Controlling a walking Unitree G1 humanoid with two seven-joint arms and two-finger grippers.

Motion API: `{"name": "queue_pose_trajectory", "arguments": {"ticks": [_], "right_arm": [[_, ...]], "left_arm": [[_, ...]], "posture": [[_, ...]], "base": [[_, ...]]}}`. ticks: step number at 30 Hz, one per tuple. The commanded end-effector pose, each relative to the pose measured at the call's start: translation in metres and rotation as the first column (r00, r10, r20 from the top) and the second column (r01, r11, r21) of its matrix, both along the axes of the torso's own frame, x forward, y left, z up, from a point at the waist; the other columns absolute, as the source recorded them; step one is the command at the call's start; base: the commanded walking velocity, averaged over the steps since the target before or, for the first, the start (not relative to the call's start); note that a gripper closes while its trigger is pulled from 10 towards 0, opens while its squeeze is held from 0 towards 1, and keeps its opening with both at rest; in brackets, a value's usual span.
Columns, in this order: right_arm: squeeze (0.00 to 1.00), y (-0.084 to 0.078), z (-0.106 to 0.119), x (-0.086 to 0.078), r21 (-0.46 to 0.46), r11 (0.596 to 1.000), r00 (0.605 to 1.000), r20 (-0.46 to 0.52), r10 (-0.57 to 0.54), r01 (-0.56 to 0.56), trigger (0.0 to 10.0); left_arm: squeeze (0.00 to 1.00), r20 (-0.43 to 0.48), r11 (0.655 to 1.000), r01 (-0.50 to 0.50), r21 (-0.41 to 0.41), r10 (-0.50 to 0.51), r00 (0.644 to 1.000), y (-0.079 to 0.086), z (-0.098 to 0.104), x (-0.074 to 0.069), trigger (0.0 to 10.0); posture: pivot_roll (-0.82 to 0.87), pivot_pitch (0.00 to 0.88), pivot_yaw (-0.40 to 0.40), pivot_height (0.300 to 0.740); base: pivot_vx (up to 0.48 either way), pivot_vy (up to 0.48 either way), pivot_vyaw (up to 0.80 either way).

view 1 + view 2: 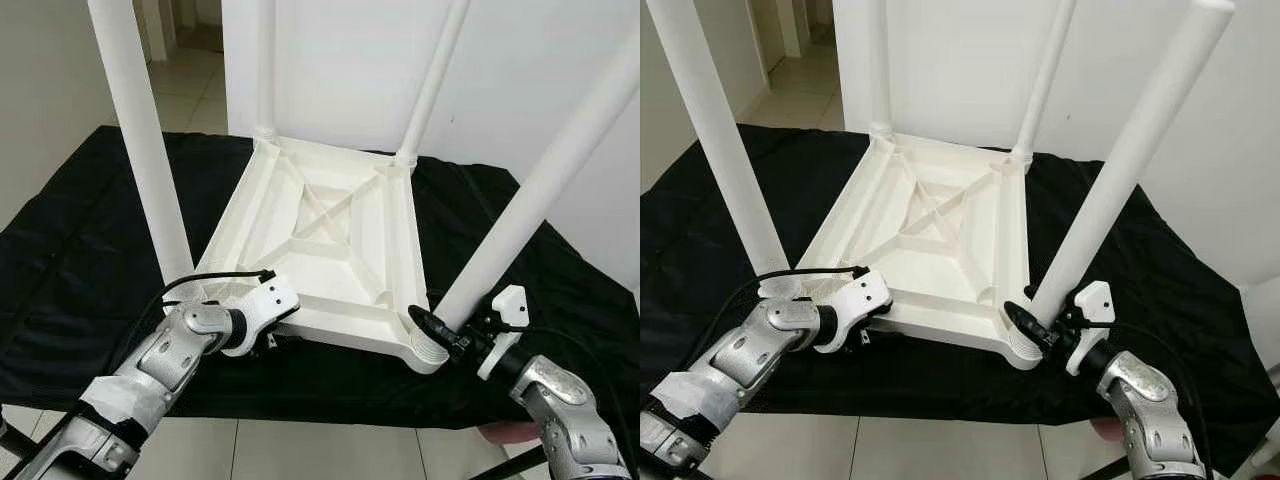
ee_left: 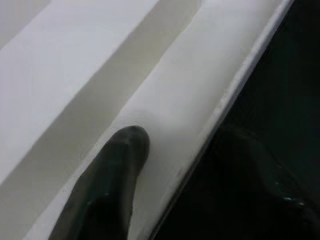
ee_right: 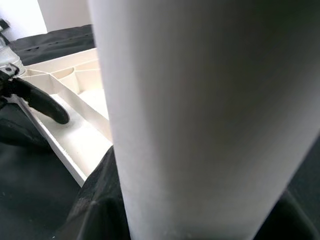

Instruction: Building children table

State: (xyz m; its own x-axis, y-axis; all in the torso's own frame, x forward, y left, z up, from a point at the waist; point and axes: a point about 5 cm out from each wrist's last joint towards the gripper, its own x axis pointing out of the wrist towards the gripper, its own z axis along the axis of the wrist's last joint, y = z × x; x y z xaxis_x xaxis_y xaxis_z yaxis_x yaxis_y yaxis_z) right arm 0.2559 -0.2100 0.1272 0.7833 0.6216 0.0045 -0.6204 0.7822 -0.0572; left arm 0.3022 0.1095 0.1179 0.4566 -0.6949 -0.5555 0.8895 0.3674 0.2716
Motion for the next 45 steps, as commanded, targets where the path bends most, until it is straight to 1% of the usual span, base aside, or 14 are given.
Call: {"name": "queue_pose_trajectory", "arguments": {"ticks": [1,17,24,26,29,30,31,32,36,37,42,43,44,45], "right_arm": [[0.0,0.001,0.001,0.0,-0.012,1.0,1.0,0.005,0.004,-0.004,10.0],[0.0,0.007,-0.001,0.002,-0.01,1.0,1.0,0.006,0.017,-0.016,10.0],[0.0,0.01,0.001,0.007,-0.005,1.0,1.0,0.015,0.016,-0.016,10.0],[0.0,0.016,0.002,0.012,0.0,1.0,1.0,0.027,0.002,-0.002,10.0],[0.0,0.018,0.003,0.014,0.004,1.0,1.0,0.03,-0.003,0.003,10.0],[0.0,0.022,0.003,0.014,0.014,1.0,0.999,0.031,0.006,-0.007,10.0],[0.0,0.022,0.003,0.014,0.014,1.0,0.999,0.031,0.006,-0.007,10.0],[0.0,0.031,0.002,0.011,0.032,0.999,0.999,0.027,0.039,-0.039,10.0],[0.0,0.036,0.001,0.008,0.043,0.997,0.998,0.019,0.063,-0.064,10.0],[0.0,0.038,0.0,0.007,0.045,0.996,0.997,0.017,0.071,-0.072,10.0],[0.0,0.042,0.001,0.007,0.057,0.996,0.997,0.022,0.072,-0.073,10.0],[0.0,0.043,0.002,0.007,0.066,0.995,0.997,0.024,0.076,-0.077,10.0],[0.3,0.045,0.003,0.006,0.081,0.993,0.996,0.021,0.088,-0.09,10.0],[0.3,0.045,0.003,0.006,0.081,0.993,0.996,0.021,0.088,-0.09,10.0]], "left_arm": [[0.0,0.021,0.997,-0.075,0.015,0.075,0.997,0.013,0.001,0.006,0.0],[0.0,-0.016,0.997,-0.057,0.055,0.058,0.998,0.062,0.004,-0.011,0.0],[0.0,0.018,0.984,-0.165,0.062,0.165,0.986,0.083,0.008,-0.002,0.0],[0.0,0.057,0.964,-0.254,0.076,0.25,0.967,0.092,0.01,0.008,0.0],[0.0,0.069,0.956,-0.282,0.078,0.277,0.958,0.094,0.011,0.01,0.0],[0.0,0.08,0.951,-0.302,0.06,0.297,0.952,0.092,0.013,0.013,2.4],[0.0,0.08,0.951,-0.302,0.06,0.297,0.952,0.092,0.013,0.013,2.4],[0.0,0.067,0.959,-0.284,-0.012,0.284,0.957,0.079,0.018,0.011,10.0],[0.0,0.049,0.966,-0.248,-0.071,0.251,0.967,0.069,0.023,0.007,10.0],[1.0,0.038,0.968,-0.226,-0.111,0.231,0.972,0.063,0.027,0.005,10.0],[1.0,0.037,0.966,-0.16,-0.201,0.171,0.985,0.05,0.042,0.0,10.0],[0.0,0.039,0.964,-0.143,-0.225,0.155,0.987,0.047,0.046,-0.002,10.0],[0.0,0.039,0.958,-0.118,-0.262,0.132,0.99,0.043,0.052,-0.004,10.0],[0.0,0.039,0.958,-0.118,-0.262,0.132,0.99,0.043,0.052,-0.004,10.0]], "posture": [[-0.01,0.0,-0.078,0.74],[0.0,0.0,-0.083,0.74],[0.0,0.0,-0.091,0.74],[0.0,0.0,-0.095,0.74],[0.0,0.0,-0.095,0.74],[0.0,0.0,-0.096,0.74],[0.0,0.0,-0.096,0.74],[-0.01,0.0,-0.097,0.74],[-0.01,0.0,-0.097,0.74],[-0.01,0.0,-0.097,0.74],[-0.01,0.0,-0.096,0.74],[-0.01,0.0,-0.096,0.74],[-0.01,0.0,-0.096,0.74],[-0.01,0.0,-0.096,0.74]], "base": [[0.0,0.0,0.0],[0.0,0.0,0.0],[0.0,0.0,0.0],[0.0,0.0,0.0],[0.0,0.0,0.0],[0.0,0.0,0.0],[0.0,0.0,0.0],[0.0,0.0,0.0],[0.0,0.0,0.0],[0.0,0.0,0.0],[0.0,0.0,0.0],[0.0,0.0,0.0],[0.0,0.0,0.0],[0.0,0.0,0.0]]}}
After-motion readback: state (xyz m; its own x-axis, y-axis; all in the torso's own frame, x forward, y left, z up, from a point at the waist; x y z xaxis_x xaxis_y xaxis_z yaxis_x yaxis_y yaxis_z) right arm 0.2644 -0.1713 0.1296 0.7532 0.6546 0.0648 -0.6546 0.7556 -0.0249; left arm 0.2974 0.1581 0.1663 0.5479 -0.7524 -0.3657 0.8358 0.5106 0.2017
